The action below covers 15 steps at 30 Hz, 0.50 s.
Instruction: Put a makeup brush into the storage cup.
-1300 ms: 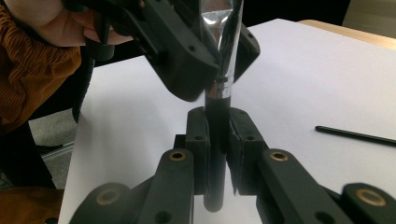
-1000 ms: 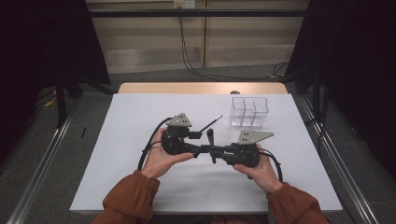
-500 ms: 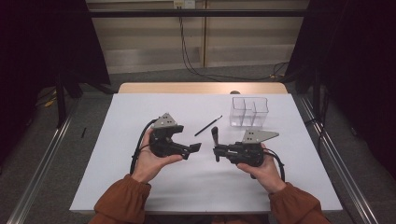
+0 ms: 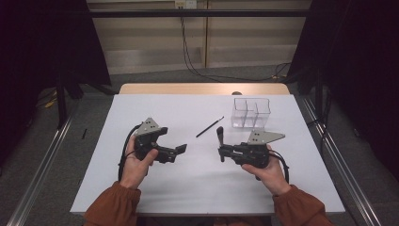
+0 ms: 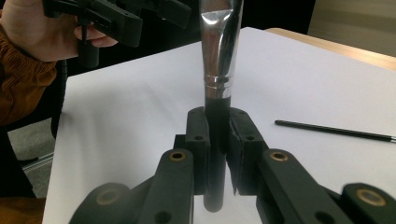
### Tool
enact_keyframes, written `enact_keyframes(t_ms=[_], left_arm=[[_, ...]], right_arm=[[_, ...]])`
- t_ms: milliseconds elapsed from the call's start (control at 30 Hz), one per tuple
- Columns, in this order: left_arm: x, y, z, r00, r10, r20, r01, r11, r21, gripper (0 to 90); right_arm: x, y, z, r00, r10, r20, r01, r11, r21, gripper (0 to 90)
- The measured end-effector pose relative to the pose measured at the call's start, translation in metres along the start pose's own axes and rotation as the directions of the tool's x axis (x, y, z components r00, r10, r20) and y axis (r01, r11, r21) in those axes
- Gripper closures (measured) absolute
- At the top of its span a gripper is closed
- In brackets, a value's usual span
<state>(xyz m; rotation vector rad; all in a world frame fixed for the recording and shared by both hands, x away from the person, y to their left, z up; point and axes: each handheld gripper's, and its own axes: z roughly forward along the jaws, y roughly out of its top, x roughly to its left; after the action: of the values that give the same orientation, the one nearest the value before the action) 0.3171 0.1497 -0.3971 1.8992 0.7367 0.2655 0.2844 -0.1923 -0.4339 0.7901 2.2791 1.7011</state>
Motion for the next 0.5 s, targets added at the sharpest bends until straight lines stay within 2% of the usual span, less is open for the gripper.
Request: enact_keyframes(t_ms=[100,167,267,367,500], left_arm=[[0.001,-0.004,-0.006,0.9993,0.009,-0.037,-0.010,0.9998,-0.016,2.4],[0.003,-0.008,-0.010,0.9992,-0.002,-0.039,0.000,0.9997,-0.026,2.4],[0.006,-0.013,-0.016,0.9967,-0.006,-0.080,0.003,0.9995,-0.033,2.4],[0.010,-0.017,-0.021,0.9950,-0.016,-0.098,0.012,0.9991,-0.040,2.4],[0.012,-0.022,-0.029,0.9929,-0.034,-0.114,0.025,0.9966,-0.078,2.4]], right_arm=[[-0.002,0.000,-0.005,0.9999,0.003,0.012,-0.003,1.000,-0.005,80.1],[-0.004,0.000,-0.008,0.9997,0.006,0.023,-0.005,1.000,-0.010,80.1],[-0.007,0.001,-0.014,0.9992,0.012,0.038,-0.012,1.000,-0.017,80.1],[-0.010,0.001,-0.020,0.9985,0.015,0.053,-0.014,1.000,-0.023,80.1],[-0.013,0.002,-0.025,0.9975,0.019,0.068,-0.017,0.999,-0.028,80.1]])
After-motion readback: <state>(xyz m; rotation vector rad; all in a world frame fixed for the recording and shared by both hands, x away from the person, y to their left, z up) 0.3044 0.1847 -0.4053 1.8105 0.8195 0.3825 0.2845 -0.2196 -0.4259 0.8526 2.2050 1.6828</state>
